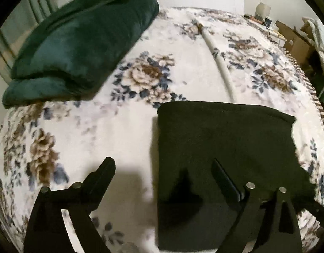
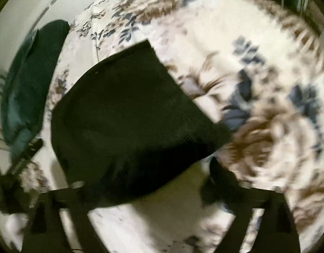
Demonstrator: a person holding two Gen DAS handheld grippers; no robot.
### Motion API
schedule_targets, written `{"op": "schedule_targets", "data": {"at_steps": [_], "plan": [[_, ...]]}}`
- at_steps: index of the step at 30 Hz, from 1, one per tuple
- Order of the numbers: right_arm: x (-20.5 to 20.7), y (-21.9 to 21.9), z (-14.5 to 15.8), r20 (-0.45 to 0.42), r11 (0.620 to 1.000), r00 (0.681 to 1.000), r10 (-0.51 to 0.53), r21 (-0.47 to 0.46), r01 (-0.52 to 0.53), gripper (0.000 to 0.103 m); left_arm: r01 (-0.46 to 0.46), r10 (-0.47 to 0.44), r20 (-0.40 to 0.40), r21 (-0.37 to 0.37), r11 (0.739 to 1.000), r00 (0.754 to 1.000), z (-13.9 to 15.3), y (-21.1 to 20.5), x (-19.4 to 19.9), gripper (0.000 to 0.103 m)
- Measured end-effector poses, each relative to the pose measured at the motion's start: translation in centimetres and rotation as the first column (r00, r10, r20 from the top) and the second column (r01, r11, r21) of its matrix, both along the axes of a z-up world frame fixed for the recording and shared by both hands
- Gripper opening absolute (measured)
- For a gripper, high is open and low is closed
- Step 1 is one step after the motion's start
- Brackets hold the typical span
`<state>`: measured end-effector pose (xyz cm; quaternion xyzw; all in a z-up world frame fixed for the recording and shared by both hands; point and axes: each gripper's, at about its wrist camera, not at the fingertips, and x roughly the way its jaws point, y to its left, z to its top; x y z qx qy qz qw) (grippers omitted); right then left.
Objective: Fold small clothes
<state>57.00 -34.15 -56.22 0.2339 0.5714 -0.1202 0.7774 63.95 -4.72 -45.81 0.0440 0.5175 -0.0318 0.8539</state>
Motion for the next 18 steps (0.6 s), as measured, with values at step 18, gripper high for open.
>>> {"op": "schedule_targets", "data": {"at_steps": [18], "plan": [[-11.4, 4.9, 25.3, 0.115, 0.864, 0.976, 0.185, -0.492, -0.106, 0.103, -0.021, 0.029, 0.078, -0.095, 0.995, 0.997, 18.4, -2.6, -15.6, 0.103]]}}
